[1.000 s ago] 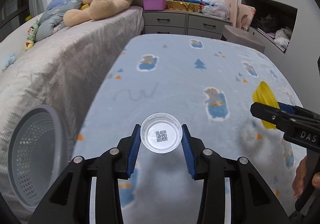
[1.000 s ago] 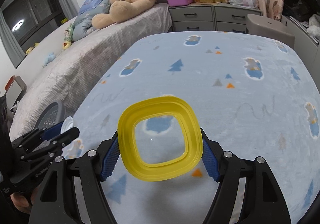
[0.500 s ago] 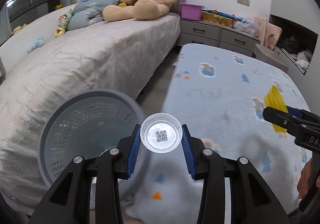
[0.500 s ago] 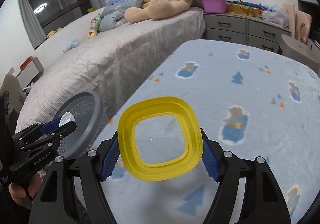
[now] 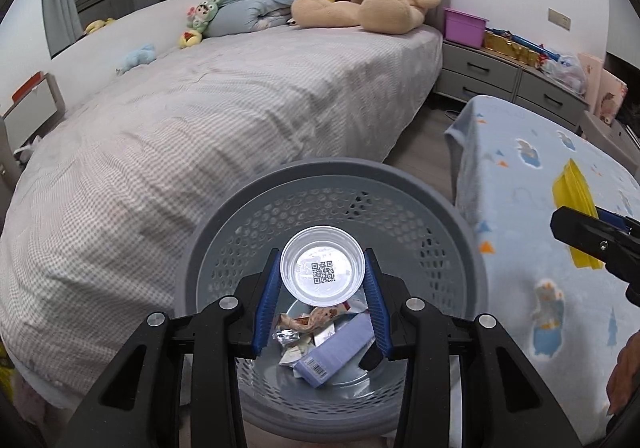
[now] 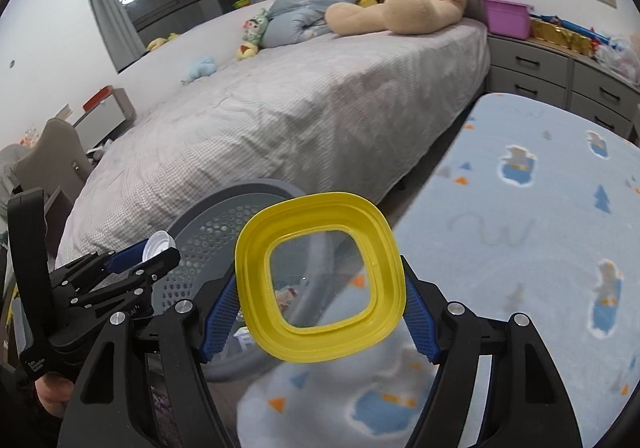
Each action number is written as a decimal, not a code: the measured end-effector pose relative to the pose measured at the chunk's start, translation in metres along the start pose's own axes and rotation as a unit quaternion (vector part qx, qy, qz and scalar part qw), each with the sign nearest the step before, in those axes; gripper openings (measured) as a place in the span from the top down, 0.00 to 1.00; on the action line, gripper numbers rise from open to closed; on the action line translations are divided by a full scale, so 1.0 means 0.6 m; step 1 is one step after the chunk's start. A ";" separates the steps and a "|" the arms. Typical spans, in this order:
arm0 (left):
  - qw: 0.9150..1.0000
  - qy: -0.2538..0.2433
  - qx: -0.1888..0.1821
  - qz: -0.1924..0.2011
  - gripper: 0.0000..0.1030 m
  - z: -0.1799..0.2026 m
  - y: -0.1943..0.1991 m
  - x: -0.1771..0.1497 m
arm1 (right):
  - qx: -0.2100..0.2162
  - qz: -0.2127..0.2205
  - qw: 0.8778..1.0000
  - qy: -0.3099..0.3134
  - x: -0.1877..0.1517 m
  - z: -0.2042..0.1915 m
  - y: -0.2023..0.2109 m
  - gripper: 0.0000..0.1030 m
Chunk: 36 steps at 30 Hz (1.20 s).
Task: Collect trash
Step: 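Carry the yellow lid and white cap over the gray basket, then open both grippers over the basket to drop the lid and cap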
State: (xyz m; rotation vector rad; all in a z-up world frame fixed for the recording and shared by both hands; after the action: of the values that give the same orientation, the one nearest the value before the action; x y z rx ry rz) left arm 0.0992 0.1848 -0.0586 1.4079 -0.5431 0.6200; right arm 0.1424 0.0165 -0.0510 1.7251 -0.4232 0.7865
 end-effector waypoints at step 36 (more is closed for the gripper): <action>0.998 0.066 0.018 -0.002 0.42 -0.096 -0.015 -0.025 | 0.040 -0.030 0.998 0.046 -0.008 -0.123 -0.094 0.18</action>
State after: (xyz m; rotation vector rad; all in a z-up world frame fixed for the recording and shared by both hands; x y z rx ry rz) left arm 0.0935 0.2404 -0.0810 1.3898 -0.4266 0.7177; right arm 0.1539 0.1030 -0.0840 1.7605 -0.2790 0.8464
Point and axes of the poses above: each gripper's, at about its wrist camera, not at the fingertips, and y roughly against the way its jaws point, z to its right, x to its top, the point moved 8 cm from there along -y, roughly the way its jaws point, and after that the axes turned 13 degrees about -x, right-handed, at the moved point
